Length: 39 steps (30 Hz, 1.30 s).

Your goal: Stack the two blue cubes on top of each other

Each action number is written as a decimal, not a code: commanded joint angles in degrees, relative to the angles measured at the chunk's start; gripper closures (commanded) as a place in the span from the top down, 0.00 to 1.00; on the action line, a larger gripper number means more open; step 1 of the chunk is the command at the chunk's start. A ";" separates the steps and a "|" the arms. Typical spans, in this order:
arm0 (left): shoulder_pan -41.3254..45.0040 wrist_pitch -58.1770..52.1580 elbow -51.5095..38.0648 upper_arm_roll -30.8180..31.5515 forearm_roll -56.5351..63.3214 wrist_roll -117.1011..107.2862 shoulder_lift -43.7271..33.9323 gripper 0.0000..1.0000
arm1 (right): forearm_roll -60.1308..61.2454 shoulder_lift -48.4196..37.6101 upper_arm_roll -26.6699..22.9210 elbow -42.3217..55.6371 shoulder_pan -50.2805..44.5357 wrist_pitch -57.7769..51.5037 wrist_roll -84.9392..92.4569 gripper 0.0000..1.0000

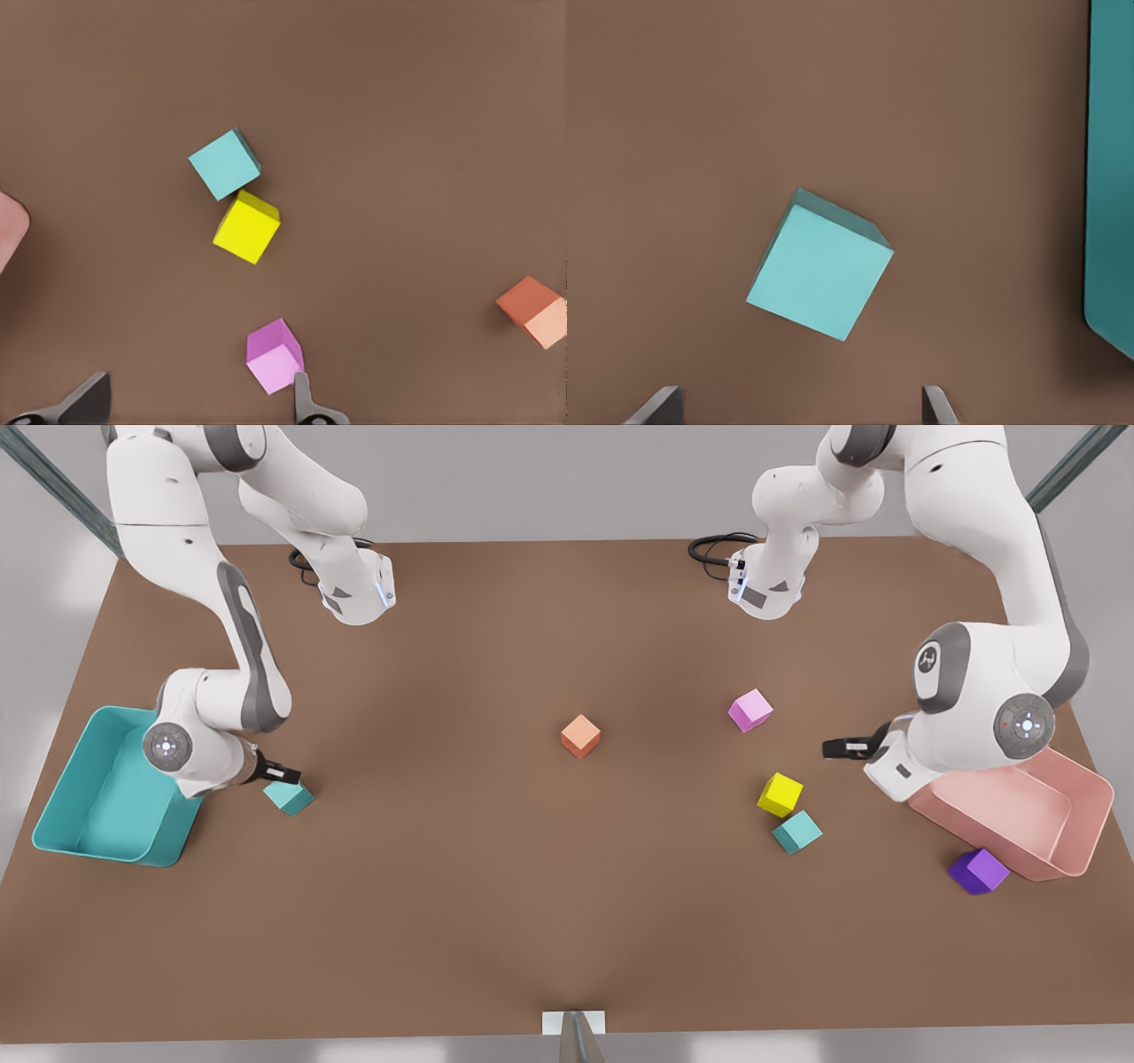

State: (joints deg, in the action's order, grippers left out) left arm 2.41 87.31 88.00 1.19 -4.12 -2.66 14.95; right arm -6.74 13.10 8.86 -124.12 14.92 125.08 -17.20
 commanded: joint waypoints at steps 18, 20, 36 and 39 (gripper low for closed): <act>0.67 12.44 1.64 -0.84 -0.19 -18.51 7.37 1.00 | 0.68 5.61 -0.07 -8.42 2.66 30.05 -31.67 1.00; 0.67 16.22 1.64 -1.02 -0.36 -23.79 10.18 1.00 | 0.59 7.20 -0.07 -7.63 2.57 30.05 -31.49 1.00; 0.05 31.78 2.87 -1.19 -0.28 -34.70 18.54 1.00 | 1.02 8.26 0.90 2.74 -7.69 15.65 -31.67 0.72; -0.38 32.04 5.86 -1.19 -0.28 -35.84 19.33 1.00 | 3.14 12.12 0.81 12.58 -25.63 14.41 -46.25 0.72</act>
State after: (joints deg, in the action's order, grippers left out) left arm 1.90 116.59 93.02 0.00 -4.52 -25.84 34.27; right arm -4.85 24.80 9.71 -113.27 -7.45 145.75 -46.55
